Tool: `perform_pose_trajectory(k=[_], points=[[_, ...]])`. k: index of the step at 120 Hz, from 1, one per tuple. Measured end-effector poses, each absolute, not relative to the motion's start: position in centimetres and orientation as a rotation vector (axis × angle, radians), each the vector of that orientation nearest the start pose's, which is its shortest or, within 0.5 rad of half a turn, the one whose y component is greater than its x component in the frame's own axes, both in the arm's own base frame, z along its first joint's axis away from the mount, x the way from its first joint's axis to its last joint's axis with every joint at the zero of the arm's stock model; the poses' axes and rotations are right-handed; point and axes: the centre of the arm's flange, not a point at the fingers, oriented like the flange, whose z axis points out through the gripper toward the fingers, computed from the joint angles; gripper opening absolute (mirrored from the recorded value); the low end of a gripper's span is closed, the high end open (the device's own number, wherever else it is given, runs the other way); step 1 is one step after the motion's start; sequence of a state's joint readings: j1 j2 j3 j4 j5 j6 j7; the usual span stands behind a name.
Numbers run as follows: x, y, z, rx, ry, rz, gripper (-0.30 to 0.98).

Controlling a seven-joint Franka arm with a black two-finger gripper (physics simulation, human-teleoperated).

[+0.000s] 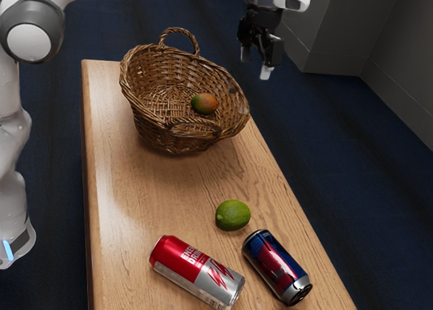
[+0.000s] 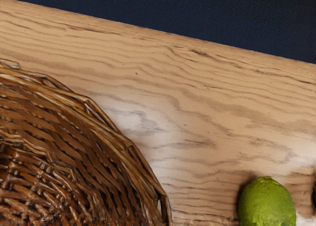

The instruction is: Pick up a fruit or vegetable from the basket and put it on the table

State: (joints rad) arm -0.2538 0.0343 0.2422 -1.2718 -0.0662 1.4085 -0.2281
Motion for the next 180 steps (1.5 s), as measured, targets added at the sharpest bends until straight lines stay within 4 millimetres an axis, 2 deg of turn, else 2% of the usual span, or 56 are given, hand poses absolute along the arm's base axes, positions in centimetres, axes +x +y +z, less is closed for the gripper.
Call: perform_pose_trajectory(k=[24, 31, 37, 42, 48, 50, 56, 61, 65, 77, 82, 91, 103, 110, 122, 142, 171, 180], points=[[52.2, -8.4, 72.7, -3.183, -0.49, -0.001, 0.69], [51.9, -9.2, 72.5, -3.164, -0.556, 0.034, 0.69], [51.9, -8.7, 72.1, -3.139, -0.638, 0.065, 0.69], [51.3, -7.4, 71.4, -3.116, -0.71, 0.106, 0.69], [48.9, -4.8, 70.9, -3.087, -0.801, 0.142, 0.68], [48.3, -2.7, 70.8, -3.062, -0.876, 0.145, 0.68], [47.0, 5.3, 70.3, -2.949, -1.168, 0.15, 0.68], [46.6, 8.8, 69.6, -2.874, -1.305, 0.145, 0.69], [46.9, 9.8, 68.7, -2.84, -1.348, 0.137, 0.69], [48.3, 10.9, 63.7, -2.797, -1.383, 0.132, 0.69], [48.7, 11.8, 62.1, -2.788, -1.4, 0.105, 0.69], [49.2, 12.6, 60.3, -2.799, -1.376, 0.057, 0.69], [49.8, 13.6, 59.7, -2.82, -1.296, -0.024, 0.69], [50.2, 13.4, 59.5, -2.84, -1.231, -0.052, 0.69], [50.6, 12.5, 58.7, -2.882, -1.104, -0.069, 0.69], [50.8, 14.5, 58.0, -2.895, -0.921, -0.083, 0.69], [51.5, 14.4, 54.7, -2.947, -0.629, -0.042, 0.69], [51.7, 14.5, 54.3, -2.962, -0.544, -0.06, 0.69]])
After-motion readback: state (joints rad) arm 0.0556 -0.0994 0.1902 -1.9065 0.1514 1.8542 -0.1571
